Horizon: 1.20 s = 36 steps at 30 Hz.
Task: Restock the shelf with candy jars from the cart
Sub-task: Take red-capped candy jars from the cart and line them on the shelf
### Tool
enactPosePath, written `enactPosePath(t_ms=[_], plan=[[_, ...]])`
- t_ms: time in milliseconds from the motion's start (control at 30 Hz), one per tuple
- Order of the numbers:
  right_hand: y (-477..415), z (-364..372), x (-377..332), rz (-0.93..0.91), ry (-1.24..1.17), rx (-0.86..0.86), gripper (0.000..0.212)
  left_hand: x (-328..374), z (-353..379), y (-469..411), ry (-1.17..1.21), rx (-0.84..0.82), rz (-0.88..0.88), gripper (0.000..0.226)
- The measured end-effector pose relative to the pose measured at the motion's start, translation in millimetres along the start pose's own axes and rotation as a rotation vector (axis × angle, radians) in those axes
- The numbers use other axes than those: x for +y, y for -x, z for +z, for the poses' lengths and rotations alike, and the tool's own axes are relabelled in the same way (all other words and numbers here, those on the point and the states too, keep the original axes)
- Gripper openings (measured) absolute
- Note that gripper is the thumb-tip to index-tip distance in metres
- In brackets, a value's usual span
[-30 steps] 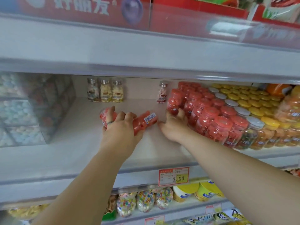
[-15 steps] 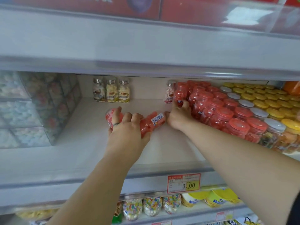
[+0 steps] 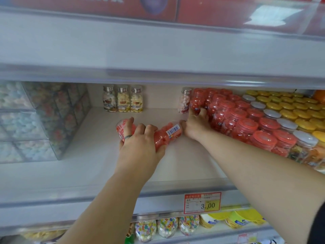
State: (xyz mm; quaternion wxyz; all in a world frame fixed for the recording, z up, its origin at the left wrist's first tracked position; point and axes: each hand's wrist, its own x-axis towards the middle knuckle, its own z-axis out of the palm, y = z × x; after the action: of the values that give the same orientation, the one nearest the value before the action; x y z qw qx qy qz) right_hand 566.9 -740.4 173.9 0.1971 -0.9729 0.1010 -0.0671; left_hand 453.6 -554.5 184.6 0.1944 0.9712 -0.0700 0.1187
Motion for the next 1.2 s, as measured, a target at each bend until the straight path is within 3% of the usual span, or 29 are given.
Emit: enactPosePath(t_ms=[833,933,1200], plan=[[-10.2,5.7,4.8,-0.009,-0.066,0.077,0.069,2.6,-2.2,1.1,-0.02,-0.024,-0.006,0.056],[-6.8,5.8,3.0,-0.062,-0.031,0.155,0.053,2.6,-2.7,1.3,-0.012,-0.03,-0.009,0.056],[-9.7,8.9,-6.0,-0.258,0.026,0.086,0.046,2.3,-2.6,2.3,-0.02,-0.032,-0.01,0.056]])
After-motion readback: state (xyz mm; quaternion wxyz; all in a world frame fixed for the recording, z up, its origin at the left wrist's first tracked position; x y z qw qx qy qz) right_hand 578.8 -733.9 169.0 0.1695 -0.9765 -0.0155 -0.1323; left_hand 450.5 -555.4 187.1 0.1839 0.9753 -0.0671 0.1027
